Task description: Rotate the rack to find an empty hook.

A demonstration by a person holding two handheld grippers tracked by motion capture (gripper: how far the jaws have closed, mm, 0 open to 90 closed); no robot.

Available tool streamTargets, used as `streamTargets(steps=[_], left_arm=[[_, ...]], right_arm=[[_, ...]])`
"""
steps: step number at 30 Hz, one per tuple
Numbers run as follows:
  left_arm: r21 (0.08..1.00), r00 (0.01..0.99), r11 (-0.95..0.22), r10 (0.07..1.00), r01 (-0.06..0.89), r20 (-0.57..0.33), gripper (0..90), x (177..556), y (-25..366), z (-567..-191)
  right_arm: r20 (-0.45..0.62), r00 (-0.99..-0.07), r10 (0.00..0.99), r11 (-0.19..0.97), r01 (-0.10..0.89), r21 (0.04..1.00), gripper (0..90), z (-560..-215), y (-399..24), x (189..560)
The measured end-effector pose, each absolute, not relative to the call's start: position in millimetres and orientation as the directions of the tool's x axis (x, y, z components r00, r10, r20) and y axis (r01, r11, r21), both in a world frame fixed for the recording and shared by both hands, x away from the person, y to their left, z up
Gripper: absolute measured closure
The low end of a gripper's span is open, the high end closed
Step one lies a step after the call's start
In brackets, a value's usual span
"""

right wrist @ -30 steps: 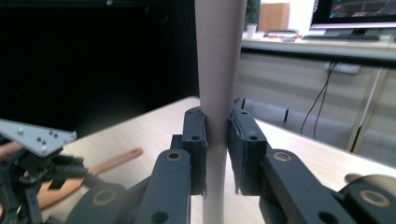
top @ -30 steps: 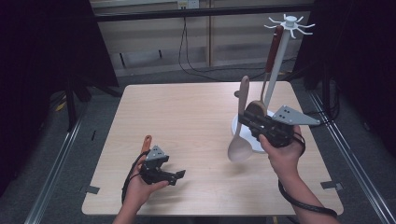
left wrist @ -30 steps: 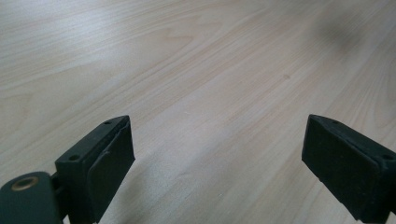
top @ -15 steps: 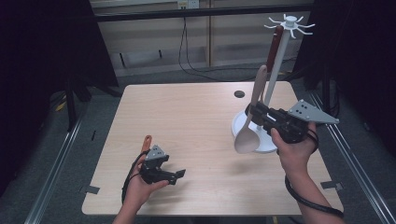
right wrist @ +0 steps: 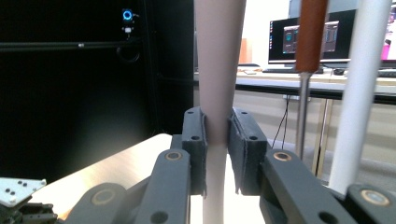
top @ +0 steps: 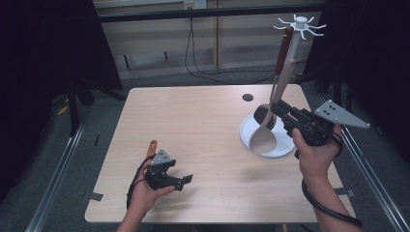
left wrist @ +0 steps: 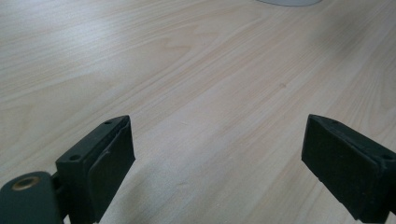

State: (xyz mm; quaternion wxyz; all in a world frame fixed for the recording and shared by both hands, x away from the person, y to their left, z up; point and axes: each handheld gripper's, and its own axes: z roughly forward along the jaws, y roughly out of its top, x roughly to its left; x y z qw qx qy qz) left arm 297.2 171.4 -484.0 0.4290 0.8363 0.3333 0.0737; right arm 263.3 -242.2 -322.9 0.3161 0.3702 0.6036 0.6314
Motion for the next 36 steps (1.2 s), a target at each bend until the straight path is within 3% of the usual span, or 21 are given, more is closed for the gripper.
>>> streamTargets(steps=[36], left_arm=[[0.781,0.775,-0.406,0.613,0.475,-0.153,9.5,299,169,-477]], right_arm=[[0.095,-0.444,0.891,-0.091,0.031,0.995,78.1,-306,-266,262]])
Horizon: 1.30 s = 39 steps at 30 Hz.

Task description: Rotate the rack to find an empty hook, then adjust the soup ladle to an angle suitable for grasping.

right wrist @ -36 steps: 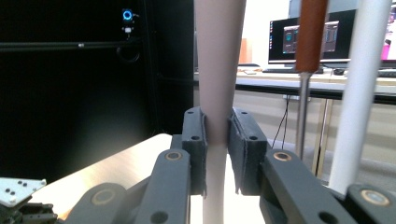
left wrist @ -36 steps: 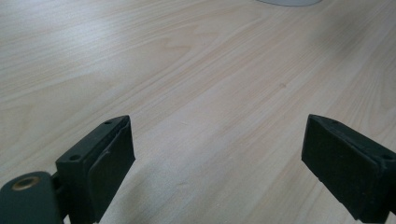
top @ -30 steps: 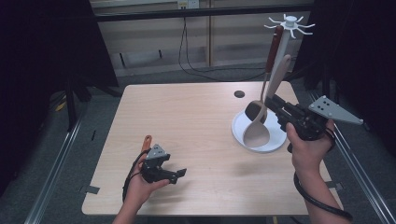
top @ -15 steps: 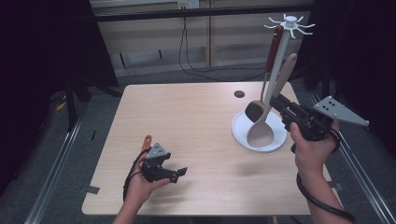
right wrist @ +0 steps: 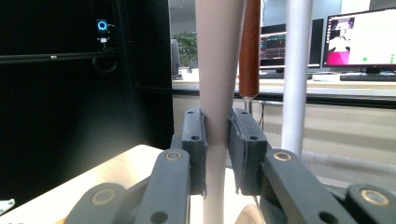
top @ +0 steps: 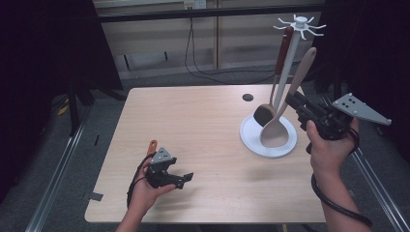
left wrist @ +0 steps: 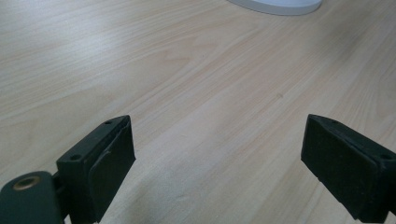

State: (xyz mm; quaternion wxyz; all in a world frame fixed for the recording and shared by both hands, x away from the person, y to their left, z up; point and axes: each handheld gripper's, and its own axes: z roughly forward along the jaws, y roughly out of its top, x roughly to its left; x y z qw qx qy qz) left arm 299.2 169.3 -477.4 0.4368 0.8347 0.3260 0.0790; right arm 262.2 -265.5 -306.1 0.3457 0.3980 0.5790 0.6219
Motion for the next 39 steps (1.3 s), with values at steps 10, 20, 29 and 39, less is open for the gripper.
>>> streamTargets(steps=[10,20,29,39], left_arm=[[0.782,0.772,-0.402,0.617,0.476,-0.153,9.5,299,170,-477],[0.777,0.77,-0.403,0.618,0.483,-0.158,9.6,299,169,-480],[0.777,0.769,-0.401,0.618,0.485,-0.161,9.6,300,170,-479],[0.775,0.767,-0.396,0.619,0.492,-0.17,9.7,301,170,-481]], right_arm=[[0.107,-0.41,0.906,-0.096,0.047,0.994,78.1,-303,-273,273],[0.11,-0.375,0.921,-0.088,0.076,0.993,78.1,-305,-276,286],[0.08,-0.363,0.928,-0.053,0.083,0.995,78.1,-298,-269,294],[0.076,-0.36,0.93,-0.044,0.096,0.994,78.0,-296,-269,302]])
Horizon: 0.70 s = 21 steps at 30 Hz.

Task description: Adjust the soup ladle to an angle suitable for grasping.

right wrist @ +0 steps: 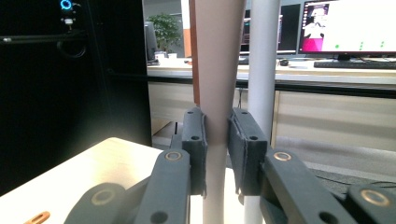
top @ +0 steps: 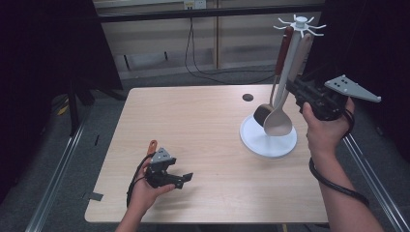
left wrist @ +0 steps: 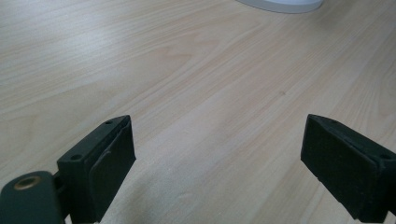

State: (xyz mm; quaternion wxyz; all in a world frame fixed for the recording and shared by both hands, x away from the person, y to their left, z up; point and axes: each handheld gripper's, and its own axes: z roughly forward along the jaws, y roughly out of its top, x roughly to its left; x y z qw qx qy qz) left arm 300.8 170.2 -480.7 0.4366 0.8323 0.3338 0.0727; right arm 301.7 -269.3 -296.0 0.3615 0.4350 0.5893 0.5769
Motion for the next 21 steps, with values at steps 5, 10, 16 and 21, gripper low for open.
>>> streamTargets(steps=[5,10,16,21], left_arm=[[0.772,0.769,-0.404,0.619,0.49,-0.163,9.7,301,170,-481],[0.772,0.767,-0.401,0.619,0.493,-0.168,9.7,301,171,-481],[0.772,0.77,-0.405,0.616,0.49,-0.165,9.7,301,170,-481],[0.773,0.768,-0.401,0.619,0.491,-0.166,9.7,301,171,-480]], right_arm=[[0.066,-0.353,0.933,-0.033,0.101,0.994,78.0,-296,-269,306],[0.074,-0.353,0.933,-0.034,0.117,0.993,78.0,-298,-270,311],[0.07,-0.343,0.937,-0.029,0.123,0.992,77.9,-302,-270,317],[0.068,-0.338,0.939,-0.034,0.104,0.994,77.6,-305,-270,318]])
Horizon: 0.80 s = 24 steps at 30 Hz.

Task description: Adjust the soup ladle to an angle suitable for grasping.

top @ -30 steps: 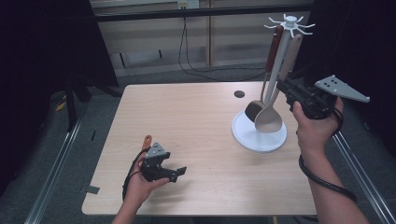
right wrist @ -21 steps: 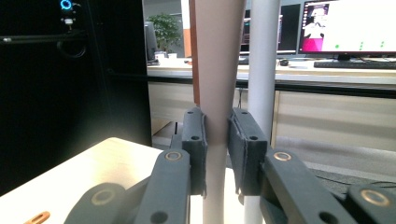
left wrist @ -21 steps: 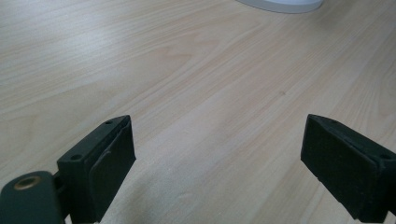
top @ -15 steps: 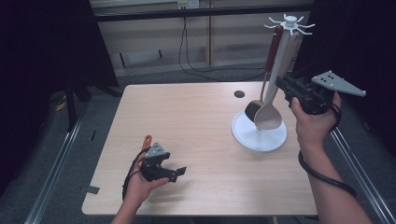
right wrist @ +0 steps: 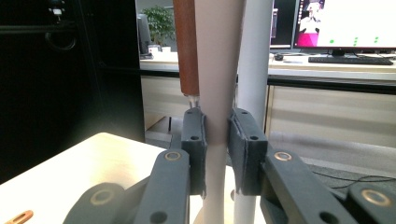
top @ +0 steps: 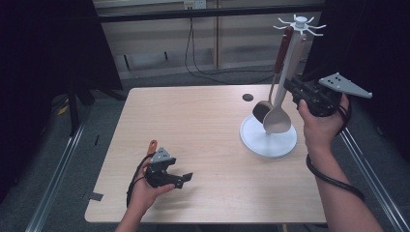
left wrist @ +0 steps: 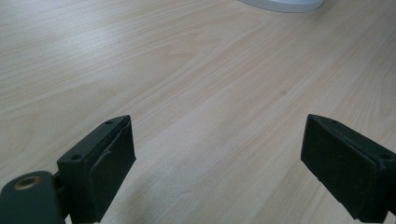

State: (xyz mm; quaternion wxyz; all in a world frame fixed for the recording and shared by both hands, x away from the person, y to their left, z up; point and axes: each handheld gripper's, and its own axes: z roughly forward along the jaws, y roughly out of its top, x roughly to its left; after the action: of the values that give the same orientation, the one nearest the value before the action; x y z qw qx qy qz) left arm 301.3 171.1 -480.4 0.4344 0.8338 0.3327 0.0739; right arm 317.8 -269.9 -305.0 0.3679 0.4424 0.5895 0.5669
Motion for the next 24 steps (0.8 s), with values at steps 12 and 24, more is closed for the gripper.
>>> streamTargets(steps=[12,24], left_arm=[[0.771,0.765,-0.401,0.621,0.494,-0.167,9.7,300,171,-481],[0.771,0.77,-0.404,0.615,0.493,-0.17,9.7,299,170,-480]], right_arm=[[0.089,-0.357,0.93,-0.079,0.043,0.996,68.5,-309,-274,312],[0.079,-0.364,0.928,-0.116,-0.082,0.99,70.2,-290,-281,304]])
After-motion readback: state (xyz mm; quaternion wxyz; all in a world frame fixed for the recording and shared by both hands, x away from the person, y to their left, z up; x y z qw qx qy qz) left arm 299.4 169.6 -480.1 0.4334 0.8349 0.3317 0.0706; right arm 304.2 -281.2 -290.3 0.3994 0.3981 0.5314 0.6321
